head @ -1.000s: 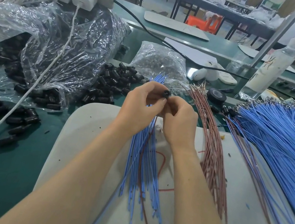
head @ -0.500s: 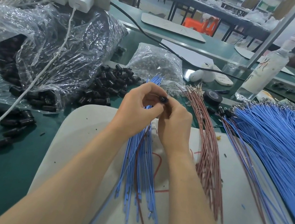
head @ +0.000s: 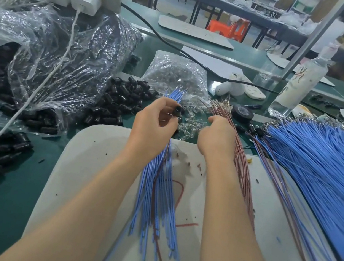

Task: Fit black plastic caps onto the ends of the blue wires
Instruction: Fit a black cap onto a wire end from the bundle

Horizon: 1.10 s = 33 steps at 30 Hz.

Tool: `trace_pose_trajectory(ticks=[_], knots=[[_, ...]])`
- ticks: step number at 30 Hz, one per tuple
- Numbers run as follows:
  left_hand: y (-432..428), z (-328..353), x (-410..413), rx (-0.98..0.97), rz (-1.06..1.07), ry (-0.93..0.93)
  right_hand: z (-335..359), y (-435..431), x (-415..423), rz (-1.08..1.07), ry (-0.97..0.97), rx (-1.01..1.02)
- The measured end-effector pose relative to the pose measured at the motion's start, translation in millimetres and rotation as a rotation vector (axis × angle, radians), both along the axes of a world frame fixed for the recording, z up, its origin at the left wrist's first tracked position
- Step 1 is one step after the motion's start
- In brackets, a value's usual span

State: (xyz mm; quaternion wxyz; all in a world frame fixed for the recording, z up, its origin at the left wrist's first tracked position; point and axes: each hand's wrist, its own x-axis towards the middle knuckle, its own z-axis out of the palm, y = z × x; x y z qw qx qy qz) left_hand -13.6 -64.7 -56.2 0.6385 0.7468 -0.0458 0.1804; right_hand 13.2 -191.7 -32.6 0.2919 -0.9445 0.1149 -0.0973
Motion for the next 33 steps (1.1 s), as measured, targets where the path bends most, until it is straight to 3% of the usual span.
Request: trace_pose_trajectory(ticks=[3,9,16,25,33], knots=[[-2,0,0,-0.007,0.000,-0.004,-6,2,13,-0.027,0.098,-0.026],[-2,2,-2,-0.015,0.019,-0.024,-18,-12,38,-0.055,0.001,-0.100],[-2,4,-2,-0.004,0.028,-0.008,-20,-24,55,-0.033,0.019,-0.122],[-4,5,-2,0.018,0.043,0.020,-20,-16,52,0.003,-0.220,-0.006],[-3,3,0,0.048,0.069,0.023,-12,10,74,0.068,-0.063,-0.178]])
